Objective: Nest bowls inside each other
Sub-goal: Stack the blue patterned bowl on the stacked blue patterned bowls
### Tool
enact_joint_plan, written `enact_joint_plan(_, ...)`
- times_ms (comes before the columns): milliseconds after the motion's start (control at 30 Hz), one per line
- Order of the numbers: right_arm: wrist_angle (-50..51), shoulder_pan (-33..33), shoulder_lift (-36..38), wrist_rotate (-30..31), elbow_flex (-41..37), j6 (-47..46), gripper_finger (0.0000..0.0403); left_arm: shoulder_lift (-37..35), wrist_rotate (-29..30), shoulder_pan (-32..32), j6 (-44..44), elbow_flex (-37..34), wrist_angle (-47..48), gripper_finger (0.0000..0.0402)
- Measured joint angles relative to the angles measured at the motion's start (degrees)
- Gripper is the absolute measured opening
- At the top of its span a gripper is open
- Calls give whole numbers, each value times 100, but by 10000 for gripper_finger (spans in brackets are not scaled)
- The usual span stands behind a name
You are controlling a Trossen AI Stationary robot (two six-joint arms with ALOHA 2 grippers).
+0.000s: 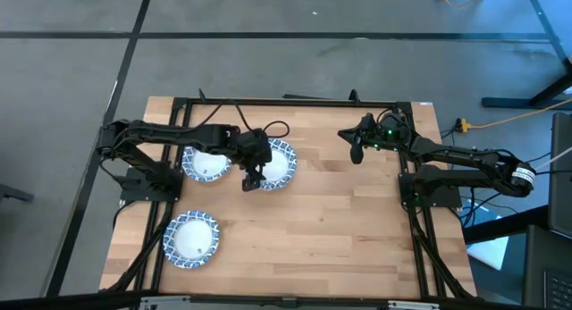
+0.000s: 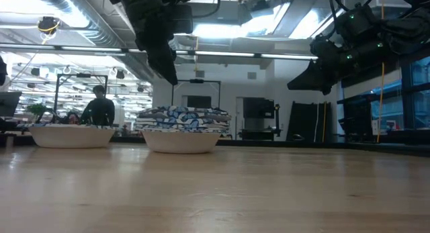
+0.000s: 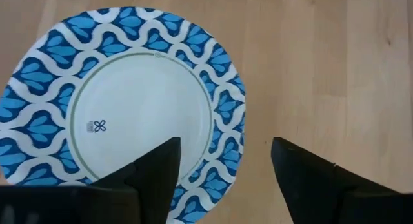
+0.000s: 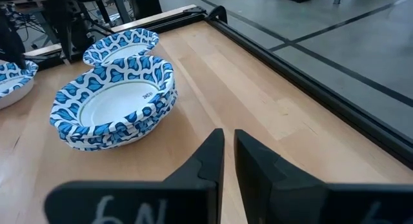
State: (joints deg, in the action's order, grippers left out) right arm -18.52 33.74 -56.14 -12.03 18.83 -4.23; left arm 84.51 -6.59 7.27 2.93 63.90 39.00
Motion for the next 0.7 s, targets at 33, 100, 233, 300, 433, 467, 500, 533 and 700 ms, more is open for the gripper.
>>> enact_joint_plan(33, 0, 0, 0, 0, 0, 2, 38, 0, -4, -20, 4, 0, 3, 237)
enact_joint_plan(100, 0, 0, 0, 0, 0, 2, 38, 0, -4, -78, 156, 0, 13, 236)
enact_joint_plan(233, 0, 0, 0, 0, 0, 20, 38, 0, 380, -178, 843, 2, -91, 237)
enact_joint_plan(300, 2, 0, 0, 0, 0, 24, 38, 0, 661, -238, 1042, 2, 89, 234)
enact_joint_plan(433, 2, 1, 0, 1, 0, 24, 38, -66, 730, -292, 1441, 2, 1053, 232)
enact_joint_plan(467, 4, 0, 0, 0, 0, 24, 38, -65, 753, -307, 1563, 2, 1310, 232)
enact_joint_plan(500, 4, 0, 0, 0, 0, 24, 38, -57, 842, -330, 1691, 2, 1620, 232)
enact_joint_plan(533, 4, 0, 0, 1, 0, 24, 38, -57, 999, -348, 1826, 2, 1931, 232)
enact_joint_plan(700, 4, 0, 0, 67, 0, 43, 38, -57, 1718, -439, 2516, 2, 2779, 232)
